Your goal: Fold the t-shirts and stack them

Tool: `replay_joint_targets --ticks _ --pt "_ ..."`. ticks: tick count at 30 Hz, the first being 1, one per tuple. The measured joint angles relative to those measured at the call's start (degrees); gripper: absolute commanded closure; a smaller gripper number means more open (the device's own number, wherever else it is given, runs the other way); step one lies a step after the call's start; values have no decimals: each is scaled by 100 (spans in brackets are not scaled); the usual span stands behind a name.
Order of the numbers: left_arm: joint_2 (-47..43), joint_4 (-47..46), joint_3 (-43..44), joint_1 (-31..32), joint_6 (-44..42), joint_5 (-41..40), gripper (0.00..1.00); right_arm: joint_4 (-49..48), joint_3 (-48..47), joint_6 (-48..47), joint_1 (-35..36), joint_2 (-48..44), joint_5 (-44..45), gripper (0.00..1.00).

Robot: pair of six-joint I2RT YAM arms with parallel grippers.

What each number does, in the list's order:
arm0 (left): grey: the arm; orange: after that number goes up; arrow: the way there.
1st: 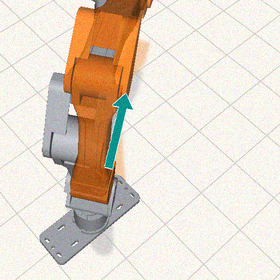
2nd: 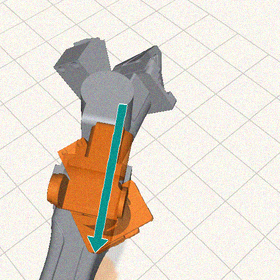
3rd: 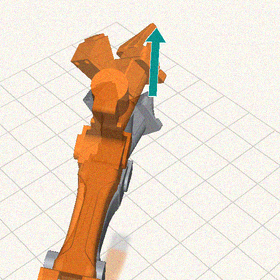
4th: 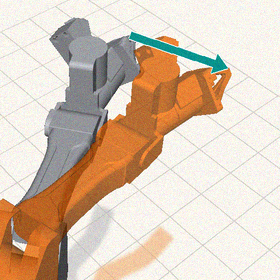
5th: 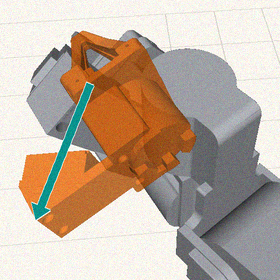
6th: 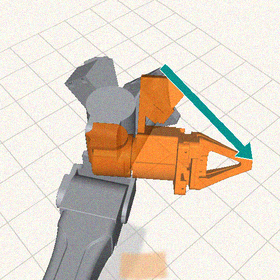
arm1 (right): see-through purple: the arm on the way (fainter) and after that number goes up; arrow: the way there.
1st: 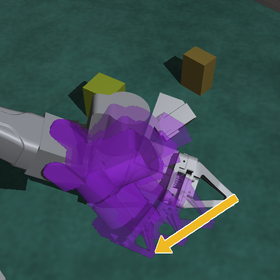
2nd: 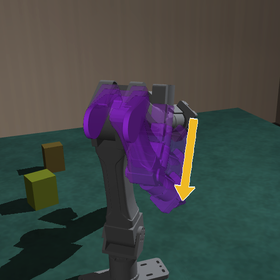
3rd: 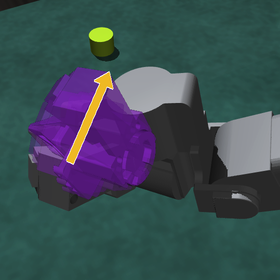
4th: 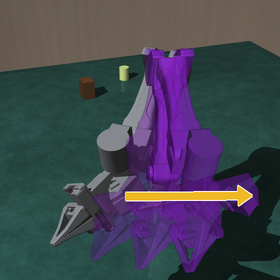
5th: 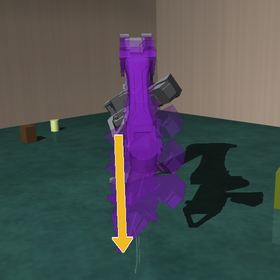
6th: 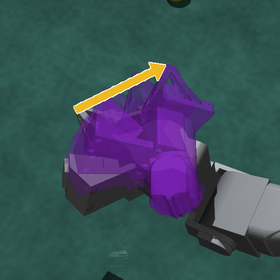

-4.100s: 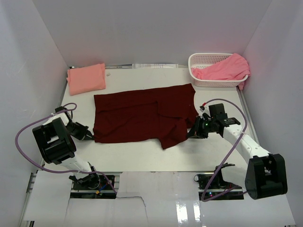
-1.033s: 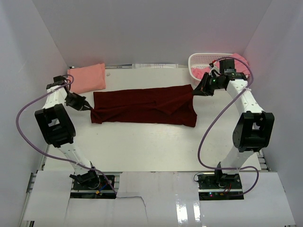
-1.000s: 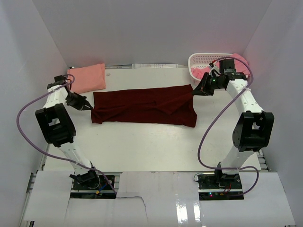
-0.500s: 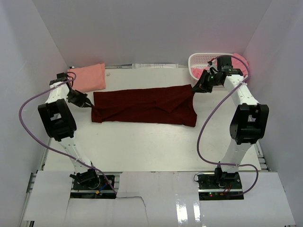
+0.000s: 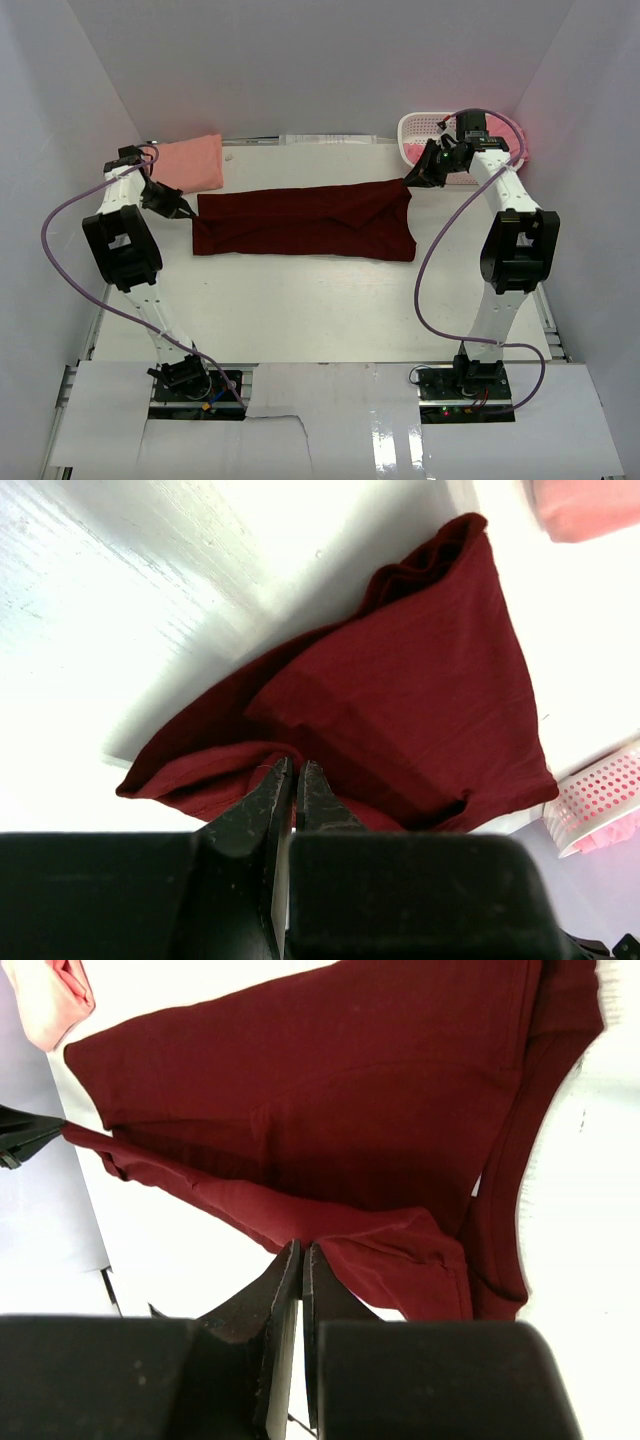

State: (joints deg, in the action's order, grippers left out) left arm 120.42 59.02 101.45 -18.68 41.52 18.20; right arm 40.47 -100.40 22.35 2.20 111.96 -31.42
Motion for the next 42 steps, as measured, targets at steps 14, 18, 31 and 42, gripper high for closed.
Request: replay_joint_targets --ticks 14,18,31,42 --pt "306 96 315 2 37 31 100 2 -308 2 0 505 35 92" --pt "494 94 433 4 48 46 100 2 -431 15 2 590 42 92" --pt "719 79 756 92 48 120 97 2 -756 105 17 820 133 91" --pt "850 83 890 144 11 162 21 4 -1174 175 96 1025 330 45"
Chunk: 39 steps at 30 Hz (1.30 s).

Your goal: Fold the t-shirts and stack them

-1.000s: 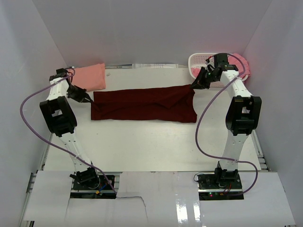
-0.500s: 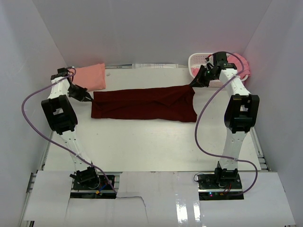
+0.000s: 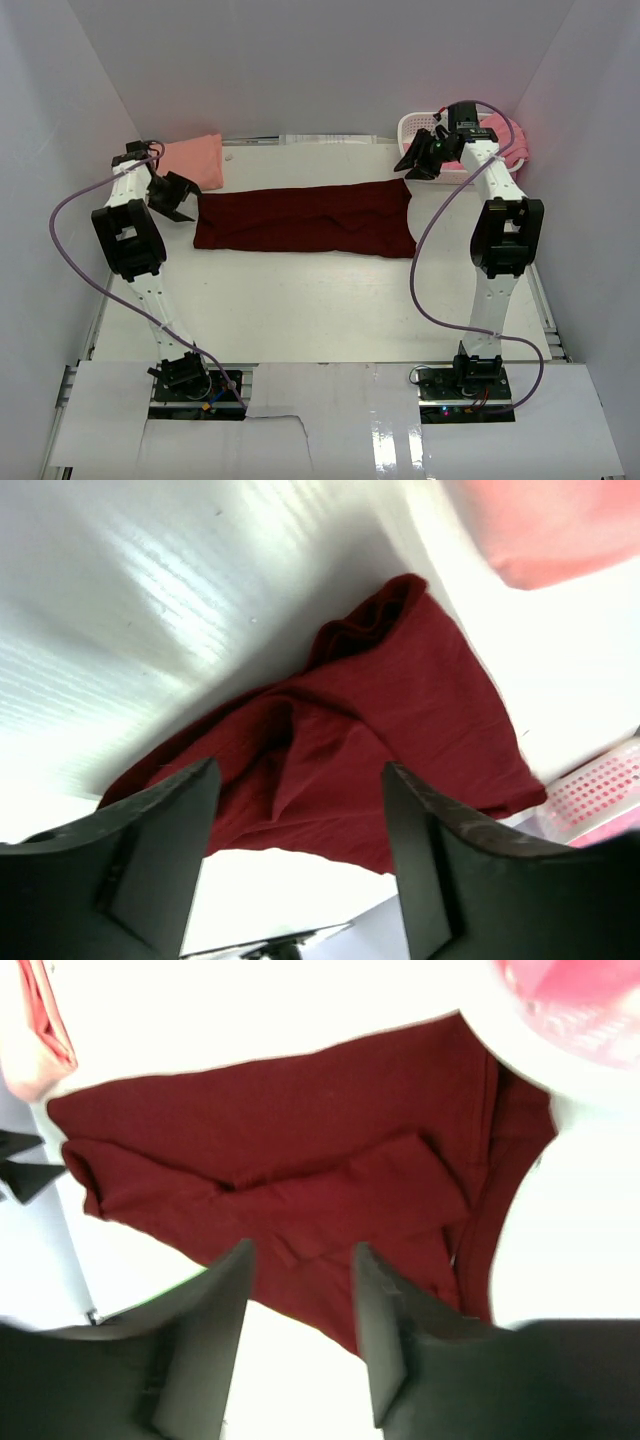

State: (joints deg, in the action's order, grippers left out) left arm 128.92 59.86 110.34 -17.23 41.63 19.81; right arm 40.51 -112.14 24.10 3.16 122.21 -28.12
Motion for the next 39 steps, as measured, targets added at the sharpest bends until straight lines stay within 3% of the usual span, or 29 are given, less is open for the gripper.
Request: replay_joint_targets --ticks 10,14,20,25,39 --pt "-79 28 658 35 -52 -129 18 -13 -105 -225 267 11 415 42" --pt "-400 22 605 234 -385 -363 19 -22 656 -487 573 -468 813 43" --pt "-1504 -385 -787 981 -1102 -774 19 -166 2559 -667 1222 -1545 1429 43" --pt "-2048 -715 -1869 1388 -1502 -907 19 -275 3508 -682 1320 -1851 1821 43" --pt "-2238 -1091 -2234 2321 -1853 -2258 20 -474 3897 -678 1231 -1961 2457 49"
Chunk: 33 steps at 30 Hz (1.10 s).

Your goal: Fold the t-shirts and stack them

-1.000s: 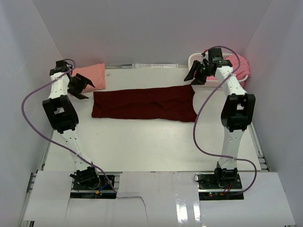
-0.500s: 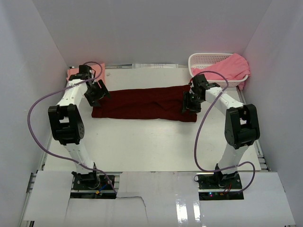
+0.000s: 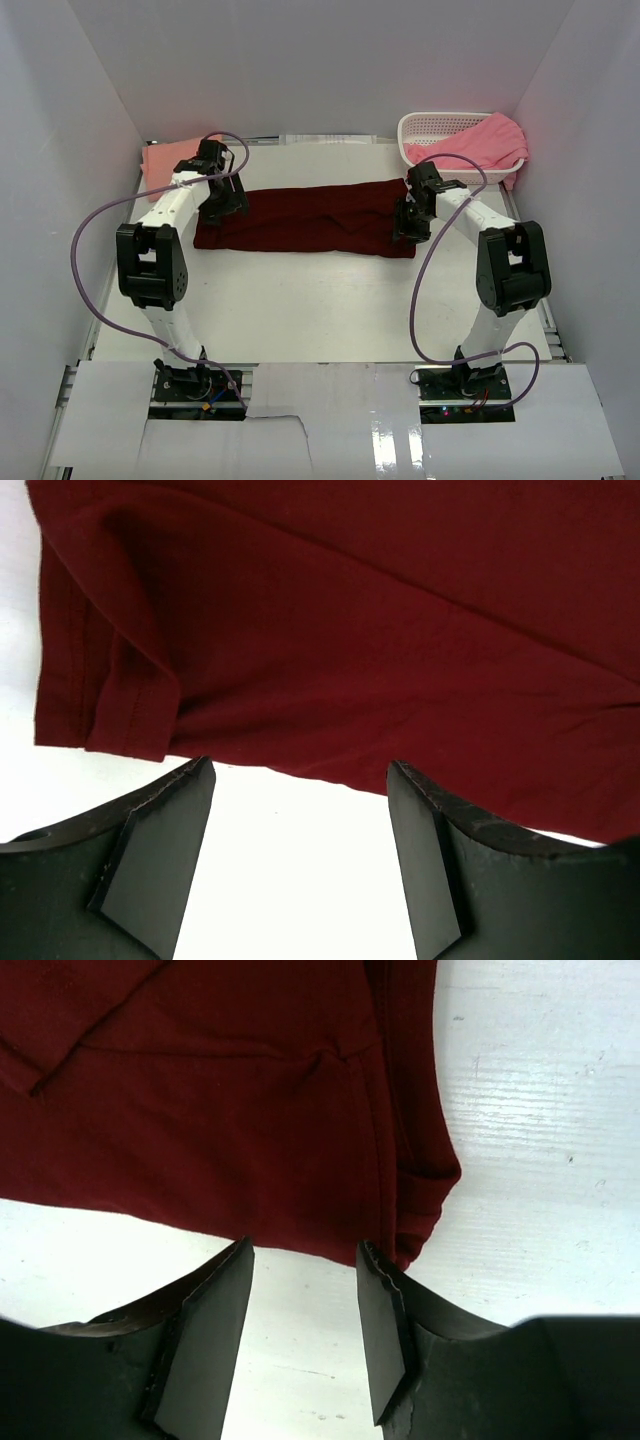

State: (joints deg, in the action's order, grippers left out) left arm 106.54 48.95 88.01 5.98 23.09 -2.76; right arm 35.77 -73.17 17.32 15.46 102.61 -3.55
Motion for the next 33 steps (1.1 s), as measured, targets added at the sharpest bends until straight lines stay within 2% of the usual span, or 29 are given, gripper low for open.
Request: replay_joint_targets --ticks 6,8,10,19,33 --pt "2 11 -13 107 -22 -332 21 2 2 4 -2 286 63 52" --pt "9 11 11 168 -39 -350 21 -7 48 -2 -2 372 74 65" --pt "17 9 61 260 -70 -343 21 -2 127 7 -7 411 85 92" --pt "487 -201 114 555 -201 -326 22 -11 173 129 -243 555 -131 92" --pt "671 -380 -498 577 -313 -446 23 -7 170 170 -271 564 -96 92"
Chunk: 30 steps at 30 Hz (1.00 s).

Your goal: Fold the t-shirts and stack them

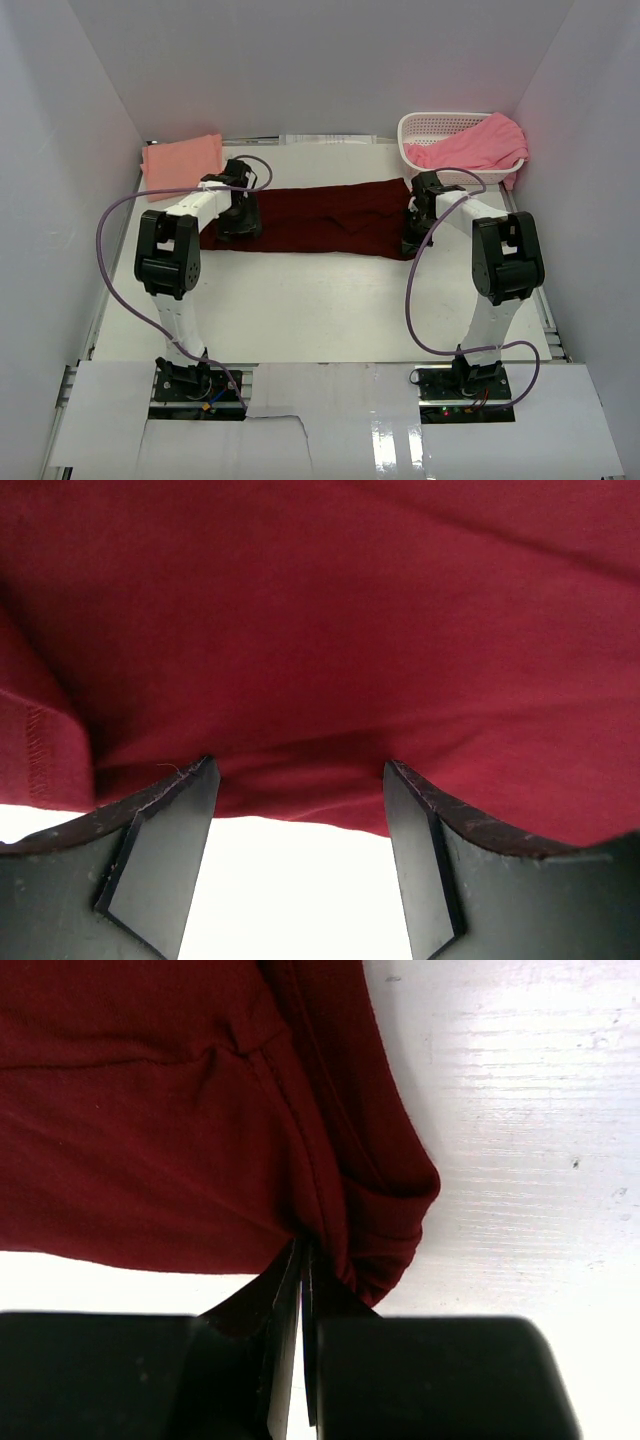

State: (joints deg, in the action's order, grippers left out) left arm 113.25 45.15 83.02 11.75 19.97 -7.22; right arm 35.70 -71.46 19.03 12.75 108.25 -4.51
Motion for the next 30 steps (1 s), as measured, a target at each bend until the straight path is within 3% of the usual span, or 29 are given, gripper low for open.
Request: replay_joint_targets --ticks 18,25,30 --pt "280 223 273 74 212 -699 23 140 -181 153 -374 90 192 92" --pt "269 619 1034 74 428 -730 23 699 -949 70 -398 201 748 75" --pt "107 903 1436 238 662 -719 22 911 -1829 -26 -94 197 896 71"
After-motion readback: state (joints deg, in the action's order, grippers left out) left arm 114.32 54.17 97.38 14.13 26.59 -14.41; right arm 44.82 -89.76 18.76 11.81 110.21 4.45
